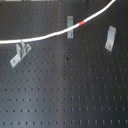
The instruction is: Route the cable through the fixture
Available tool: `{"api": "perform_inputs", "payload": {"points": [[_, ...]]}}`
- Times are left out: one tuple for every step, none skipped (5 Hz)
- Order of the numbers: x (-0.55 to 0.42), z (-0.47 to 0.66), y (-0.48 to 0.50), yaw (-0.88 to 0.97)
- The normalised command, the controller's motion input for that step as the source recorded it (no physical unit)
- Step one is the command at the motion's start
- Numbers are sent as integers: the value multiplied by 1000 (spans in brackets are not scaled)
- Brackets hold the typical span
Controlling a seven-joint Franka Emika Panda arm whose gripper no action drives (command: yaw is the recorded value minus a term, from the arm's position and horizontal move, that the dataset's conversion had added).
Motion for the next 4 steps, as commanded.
{"api": "perform_inputs", "payload": {"points": [[-25, 0, 5, 0], [-5, 0, -28, 0], [-180, 124, -43, 549], [-146, 223, -64, 669]]}}
